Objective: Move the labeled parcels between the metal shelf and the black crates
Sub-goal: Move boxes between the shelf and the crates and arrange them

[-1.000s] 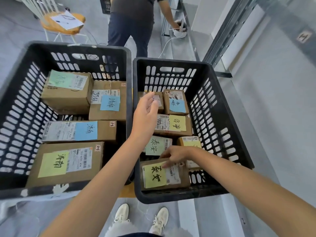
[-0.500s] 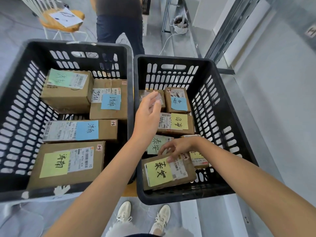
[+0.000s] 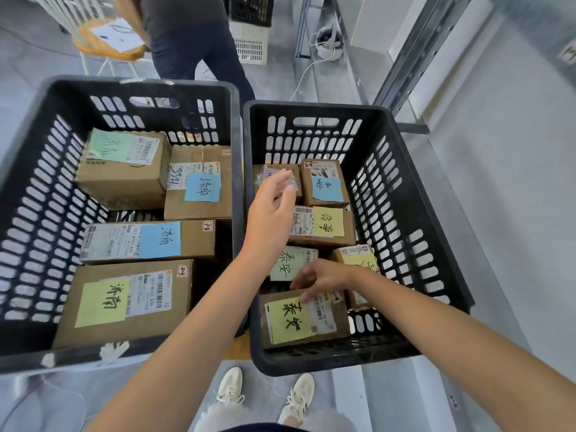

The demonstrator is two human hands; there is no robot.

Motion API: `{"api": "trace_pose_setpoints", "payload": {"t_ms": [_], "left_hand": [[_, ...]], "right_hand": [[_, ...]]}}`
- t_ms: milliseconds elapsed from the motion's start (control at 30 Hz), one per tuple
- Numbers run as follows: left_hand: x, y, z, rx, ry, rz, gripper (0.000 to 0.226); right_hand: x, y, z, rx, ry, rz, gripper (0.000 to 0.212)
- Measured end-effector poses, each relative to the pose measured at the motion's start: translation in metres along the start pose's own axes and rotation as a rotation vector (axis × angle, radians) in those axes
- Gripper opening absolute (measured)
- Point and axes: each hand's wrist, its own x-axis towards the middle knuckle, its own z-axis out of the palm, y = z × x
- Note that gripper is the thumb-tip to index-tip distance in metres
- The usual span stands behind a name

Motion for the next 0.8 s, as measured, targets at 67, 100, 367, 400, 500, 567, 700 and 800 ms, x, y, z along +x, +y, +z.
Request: {"api": "trace_pose_setpoints", "payload": {"t_ms": [67, 100, 367, 400, 500, 567, 700, 800], "left_hand": [[0.0, 0.0, 0.0, -0.003, -0.002, 0.002, 0.035], [0.0, -0.001, 0.0, -0.005, -0.002, 0.002, 0.035], [0.0, -0.002, 0.006, 0.084, -0.059, 0.021, 0.034], [0.0, -0.002, 0.006, 0.117, -0.07, 0.035, 0.034], [0.0, 0.0, 0.005, 0.234, -0.108, 0.103, 0.035], [0.001, 0.006, 0.001, 0.313, -0.158, 0.154, 0.038], [0.006, 0.022, -0.008, 0.429, -0.259, 0.278, 0.043], [0.003, 0.026, 0.0, 0.503, -0.318, 0.338, 0.047]], "right_hand": [[0.0, 0.003, 0.006, -0.045, 0.085, 0.004, 0.033], [0.0, 0.006, 0.008, -0.099, 0.125, 0.005, 0.032], [-0.032, -0.004, -0.016, -0.232, 0.317, 0.017, 0.015], [-0.04, -0.008, -0.021, -0.187, 0.379, 0.005, 0.013], [-0.069, -0.024, -0.036, -0.117, 0.564, -0.005, 0.014], [-0.092, -0.034, -0.046, -0.154, 0.665, 0.005, 0.016], [-0.139, -0.046, -0.054, -0.174, 0.839, 0.039, 0.02], [-0.165, -0.047, -0.046, -0.168, 0.99, 0.079, 0.032]]}}
